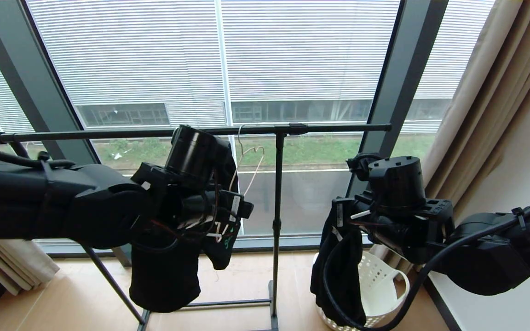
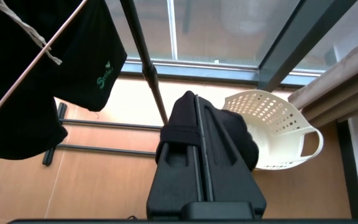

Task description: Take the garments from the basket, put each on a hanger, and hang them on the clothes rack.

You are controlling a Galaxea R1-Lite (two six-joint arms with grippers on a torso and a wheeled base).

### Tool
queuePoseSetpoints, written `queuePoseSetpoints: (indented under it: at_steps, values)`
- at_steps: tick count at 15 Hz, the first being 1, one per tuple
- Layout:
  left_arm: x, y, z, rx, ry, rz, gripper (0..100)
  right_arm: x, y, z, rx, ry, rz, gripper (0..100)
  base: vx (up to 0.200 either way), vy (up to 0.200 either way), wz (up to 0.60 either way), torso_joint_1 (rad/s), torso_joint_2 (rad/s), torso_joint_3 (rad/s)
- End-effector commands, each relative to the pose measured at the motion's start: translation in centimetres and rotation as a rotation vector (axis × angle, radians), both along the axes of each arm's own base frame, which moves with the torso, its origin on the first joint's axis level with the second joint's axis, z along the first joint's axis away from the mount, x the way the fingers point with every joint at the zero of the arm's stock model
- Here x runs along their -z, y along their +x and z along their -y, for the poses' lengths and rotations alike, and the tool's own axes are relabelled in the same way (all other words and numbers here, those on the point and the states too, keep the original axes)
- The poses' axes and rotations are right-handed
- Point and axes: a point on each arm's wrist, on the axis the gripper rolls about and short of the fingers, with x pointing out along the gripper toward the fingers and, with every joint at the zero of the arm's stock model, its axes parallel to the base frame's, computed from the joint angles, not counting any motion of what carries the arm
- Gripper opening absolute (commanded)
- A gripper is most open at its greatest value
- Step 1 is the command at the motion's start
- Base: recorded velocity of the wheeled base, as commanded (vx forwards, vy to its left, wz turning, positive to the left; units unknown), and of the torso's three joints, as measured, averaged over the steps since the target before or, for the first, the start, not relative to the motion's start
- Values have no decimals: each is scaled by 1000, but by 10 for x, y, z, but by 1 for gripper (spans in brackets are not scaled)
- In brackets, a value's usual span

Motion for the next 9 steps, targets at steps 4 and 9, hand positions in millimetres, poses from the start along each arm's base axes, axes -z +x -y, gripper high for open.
queuePoseSetpoints:
  at_steps: [4, 9]
  values:
    - [51, 72, 13, -76, 31, -47, 100, -10, -5, 3, -1, 16, 23, 0, 0, 0, 0, 0, 0, 0]
    - [71, 108, 9, -128, 28, -44, 100, -11, -6, 3, -2, 16, 25, 0, 0, 0, 0, 0, 0, 0]
